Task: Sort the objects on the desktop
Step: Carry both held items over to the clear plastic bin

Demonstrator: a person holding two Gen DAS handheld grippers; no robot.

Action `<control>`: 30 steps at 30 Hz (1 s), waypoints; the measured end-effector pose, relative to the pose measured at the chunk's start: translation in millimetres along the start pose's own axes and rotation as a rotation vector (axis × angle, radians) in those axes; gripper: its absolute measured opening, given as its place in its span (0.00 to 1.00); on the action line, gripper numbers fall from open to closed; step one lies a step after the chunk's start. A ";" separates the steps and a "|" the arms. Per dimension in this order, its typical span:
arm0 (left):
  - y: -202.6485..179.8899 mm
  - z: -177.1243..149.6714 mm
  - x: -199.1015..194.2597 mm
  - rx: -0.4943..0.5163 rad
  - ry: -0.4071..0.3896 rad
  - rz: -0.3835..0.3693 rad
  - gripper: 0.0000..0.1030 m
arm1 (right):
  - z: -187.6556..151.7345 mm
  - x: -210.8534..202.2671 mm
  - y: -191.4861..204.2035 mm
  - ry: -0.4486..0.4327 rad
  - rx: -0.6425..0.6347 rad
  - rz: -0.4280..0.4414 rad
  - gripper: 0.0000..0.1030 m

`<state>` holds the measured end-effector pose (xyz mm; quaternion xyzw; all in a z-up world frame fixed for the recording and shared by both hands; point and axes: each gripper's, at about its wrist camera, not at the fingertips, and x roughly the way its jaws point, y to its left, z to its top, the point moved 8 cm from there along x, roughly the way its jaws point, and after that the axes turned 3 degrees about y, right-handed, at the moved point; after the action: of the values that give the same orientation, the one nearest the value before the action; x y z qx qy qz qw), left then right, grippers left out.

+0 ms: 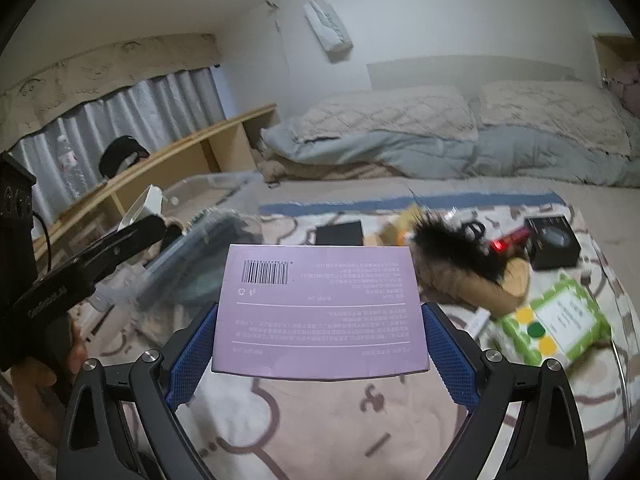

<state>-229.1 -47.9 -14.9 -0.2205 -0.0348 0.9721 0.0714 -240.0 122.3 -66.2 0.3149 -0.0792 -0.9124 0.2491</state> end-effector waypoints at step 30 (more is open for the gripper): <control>220.9 -24.2 -23.1 -0.220 0.008 0.411 0.64 | 60.5 70.0 166.9 0.043 -0.155 0.235 0.94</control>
<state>-225.2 -268.7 -48.7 -0.2331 -0.0945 0.9558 -0.1523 -257.1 -57.9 -5.7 0.3028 -0.0393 -0.8733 0.3796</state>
